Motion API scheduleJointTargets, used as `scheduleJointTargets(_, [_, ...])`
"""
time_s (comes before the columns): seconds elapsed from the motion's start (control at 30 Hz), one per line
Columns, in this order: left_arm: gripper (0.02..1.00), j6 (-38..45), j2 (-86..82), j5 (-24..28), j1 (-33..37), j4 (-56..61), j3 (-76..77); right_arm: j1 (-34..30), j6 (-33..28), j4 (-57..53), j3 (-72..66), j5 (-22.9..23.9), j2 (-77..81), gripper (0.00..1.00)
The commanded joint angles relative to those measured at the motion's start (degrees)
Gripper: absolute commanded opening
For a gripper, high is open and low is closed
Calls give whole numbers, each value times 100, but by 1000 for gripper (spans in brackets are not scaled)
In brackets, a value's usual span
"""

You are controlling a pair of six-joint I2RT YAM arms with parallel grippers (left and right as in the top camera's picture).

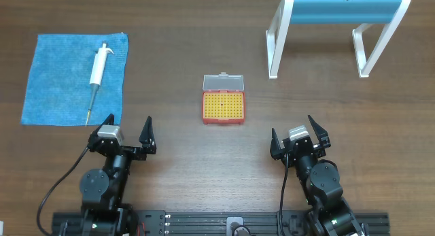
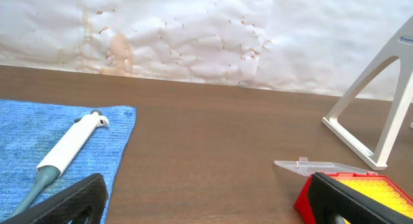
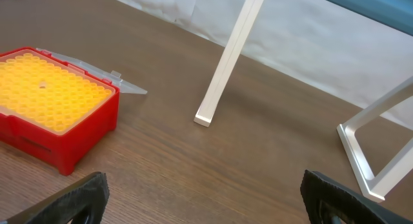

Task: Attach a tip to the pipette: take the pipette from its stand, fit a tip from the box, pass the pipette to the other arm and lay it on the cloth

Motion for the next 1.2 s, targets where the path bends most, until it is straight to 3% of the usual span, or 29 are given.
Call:
scheduleJointTargets(0.03, [998,149,-55,170,-20,-33,-4,28,107,2,-37,35,-46,974])
scheduleJointTargets(1.07, [998,269,-55,151,175,-31,-4,28,107,2,-37,35,-46,974])
scheduleJointTargets(1.2, [998,269,-52,151,175,-33,-4,-319,131,2,-37,-144,-48,974])
